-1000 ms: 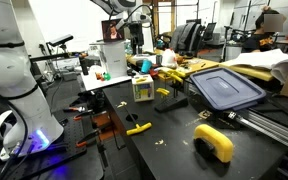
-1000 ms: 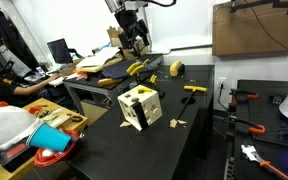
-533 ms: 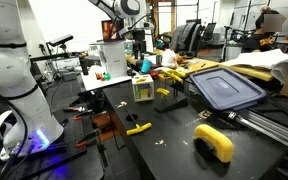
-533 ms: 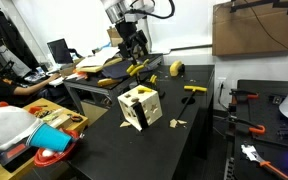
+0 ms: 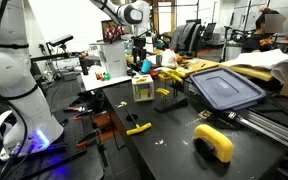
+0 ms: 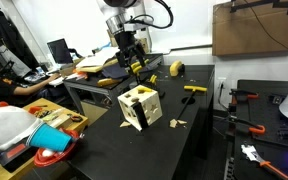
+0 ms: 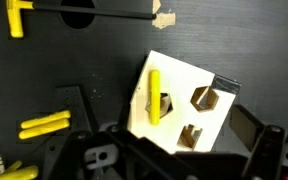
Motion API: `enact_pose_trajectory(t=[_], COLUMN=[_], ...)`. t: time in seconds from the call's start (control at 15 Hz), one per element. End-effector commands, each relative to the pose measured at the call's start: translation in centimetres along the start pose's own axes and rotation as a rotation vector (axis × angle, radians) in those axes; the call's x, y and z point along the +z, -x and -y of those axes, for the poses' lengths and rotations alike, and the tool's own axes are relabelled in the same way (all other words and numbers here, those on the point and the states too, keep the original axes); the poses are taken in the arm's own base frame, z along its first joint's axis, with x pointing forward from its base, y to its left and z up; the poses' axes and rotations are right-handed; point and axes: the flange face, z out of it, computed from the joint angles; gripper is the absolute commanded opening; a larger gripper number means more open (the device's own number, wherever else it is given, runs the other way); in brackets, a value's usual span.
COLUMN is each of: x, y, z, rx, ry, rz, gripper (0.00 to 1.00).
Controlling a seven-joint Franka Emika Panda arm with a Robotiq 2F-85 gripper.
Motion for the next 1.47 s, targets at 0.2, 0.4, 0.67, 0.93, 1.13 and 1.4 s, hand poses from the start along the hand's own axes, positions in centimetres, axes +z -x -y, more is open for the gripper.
enact_pose_trajectory(t=[0.2, 0.4, 0.67, 0.93, 1.13, 1.4], x=[3.0, 4.6, 4.9, 5.2, 4.4, 4.4], y=[-2.0, -2.8, -3.2, -3.1, -3.1, -3.1], z=[-1.8, -2.7, -1.5, -0.4, 0.9, 0.8], rx=[-0.113, -0.139, -0.165, -0.166, -0.187, -0.185], ry=[-0.057, -0.027, 0.008, -0.007, -0.005, -0.005], rz=[0.024, 0.065, 0.081, 0.070, 0.072, 0.073], gripper=[1.00, 1.00, 1.00, 1.00, 1.00, 1.00])
